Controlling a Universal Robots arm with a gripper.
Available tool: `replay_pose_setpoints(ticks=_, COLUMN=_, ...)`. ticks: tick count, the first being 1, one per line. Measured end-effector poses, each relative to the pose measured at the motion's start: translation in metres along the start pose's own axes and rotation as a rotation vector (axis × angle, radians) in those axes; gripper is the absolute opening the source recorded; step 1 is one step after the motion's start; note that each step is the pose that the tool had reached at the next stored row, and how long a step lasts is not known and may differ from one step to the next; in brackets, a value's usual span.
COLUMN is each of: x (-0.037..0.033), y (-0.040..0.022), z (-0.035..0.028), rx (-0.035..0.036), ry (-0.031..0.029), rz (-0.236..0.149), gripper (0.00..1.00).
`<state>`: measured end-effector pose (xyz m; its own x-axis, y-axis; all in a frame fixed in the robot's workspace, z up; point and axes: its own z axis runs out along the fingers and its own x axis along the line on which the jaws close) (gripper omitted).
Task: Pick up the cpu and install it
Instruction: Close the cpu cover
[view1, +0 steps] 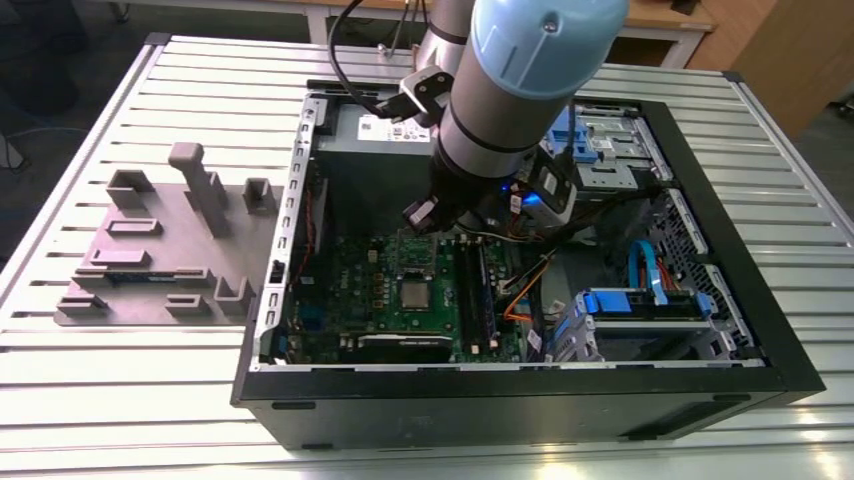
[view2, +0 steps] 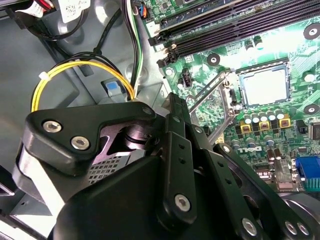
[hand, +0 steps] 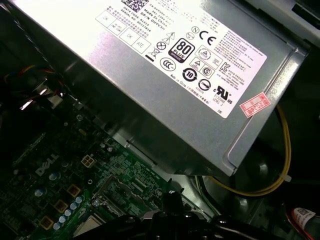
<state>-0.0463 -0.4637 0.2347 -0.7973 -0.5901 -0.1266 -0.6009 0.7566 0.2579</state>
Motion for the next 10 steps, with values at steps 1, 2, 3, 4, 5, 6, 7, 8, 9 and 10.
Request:
replay_pose_setpoints(ticks=1, x=0.0, y=0.0, z=-0.0002, rx=-0.0001, ry=-0.0002, rz=0.0, gripper=0.11)
replay_pose_setpoints(ticks=2, x=0.0, y=0.0, z=-0.0003, rx=-0.0001, ry=-0.0002, rz=0.0, gripper=0.11)
replay_pose_setpoints(ticks=3, x=0.0, y=0.0, z=-0.0005, rx=-0.0002, ry=-0.0002, rz=0.0, gripper=0.11)
replay_pose_setpoints(ticks=4, x=0.0, y=0.0, z=-0.0007, rx=-0.0001, ry=-0.0001, rz=0.0, gripper=0.11)
replay_pose_setpoints(ticks=5, x=0.0, y=0.0, z=-0.0009, rx=-0.0001, ry=-0.0002, rz=0.0, gripper=0.11)
replay_pose_setpoints(ticks=6, x=0.0, y=0.0001, z=-0.0011, rx=-0.0002, ry=-0.0002, rz=0.0, gripper=0.11)
replay_pose_setpoints(ticks=7, x=0.0, y=0.0001, z=-0.0014, rx=-0.0002, ry=-0.0002, rz=0.0, gripper=0.11)
replay_pose_setpoints(ticks=8, x=0.0, y=0.0001, z=-0.0016, rx=-0.0003, ry=-0.0003, rz=0.0, gripper=0.11)
replay_pose_setpoints(ticks=9, x=0.0, y=0.0001, z=-0.0017, rx=-0.0004, ry=-0.0004, rz=0.0, gripper=0.11)
replay_pose_setpoints(ticks=10, x=0.0, y=0.0001, z=-0.002, rx=-0.0004, ry=-0.0004, rz=0.0, gripper=0.11)
